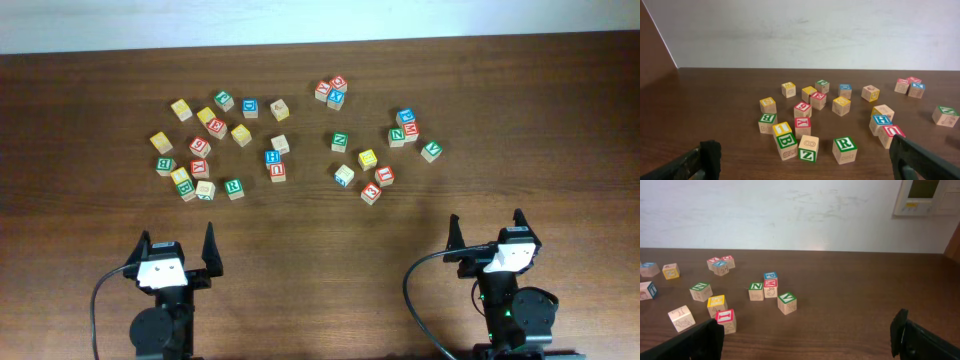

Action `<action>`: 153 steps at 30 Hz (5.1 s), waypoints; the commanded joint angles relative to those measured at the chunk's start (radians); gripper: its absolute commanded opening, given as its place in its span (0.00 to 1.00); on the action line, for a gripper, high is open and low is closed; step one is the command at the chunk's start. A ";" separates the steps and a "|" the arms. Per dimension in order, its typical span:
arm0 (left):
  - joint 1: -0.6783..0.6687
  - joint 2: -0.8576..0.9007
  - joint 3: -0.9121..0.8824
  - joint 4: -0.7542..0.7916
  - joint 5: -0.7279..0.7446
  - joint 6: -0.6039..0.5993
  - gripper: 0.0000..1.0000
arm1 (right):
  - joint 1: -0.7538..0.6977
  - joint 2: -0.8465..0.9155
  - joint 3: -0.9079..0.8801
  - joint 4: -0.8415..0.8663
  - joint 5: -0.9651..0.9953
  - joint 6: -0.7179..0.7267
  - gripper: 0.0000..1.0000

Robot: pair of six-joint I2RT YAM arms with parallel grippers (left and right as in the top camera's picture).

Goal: Spell out RSS

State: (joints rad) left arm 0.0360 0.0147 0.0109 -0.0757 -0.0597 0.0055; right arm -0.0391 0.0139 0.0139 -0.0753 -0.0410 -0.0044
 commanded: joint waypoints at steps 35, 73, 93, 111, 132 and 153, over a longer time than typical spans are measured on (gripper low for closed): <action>0.008 -0.008 -0.002 -0.006 0.011 0.010 0.99 | 0.006 -0.010 -0.008 -0.003 0.012 -0.002 0.98; 0.008 -0.008 0.016 0.949 0.988 -0.395 0.99 | 0.006 -0.010 -0.008 -0.003 0.012 -0.002 0.98; 0.008 0.748 1.074 -0.352 1.158 -0.170 0.99 | 0.006 -0.010 -0.008 -0.003 0.012 -0.002 0.98; -0.218 1.387 1.285 -0.903 0.405 -0.310 0.99 | 0.006 -0.010 -0.008 -0.003 0.012 -0.002 0.98; -0.249 1.938 1.464 -1.011 0.011 -0.537 0.99 | 0.006 -0.010 -0.008 -0.003 0.012 -0.002 0.98; -0.208 2.033 1.463 -0.898 -0.008 -0.445 0.74 | 0.006 -0.010 -0.008 -0.003 0.012 -0.002 0.98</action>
State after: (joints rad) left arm -0.1955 2.0258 1.4609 -0.9783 -0.0574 -0.4610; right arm -0.0383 0.0109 0.0135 -0.0750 -0.0406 -0.0036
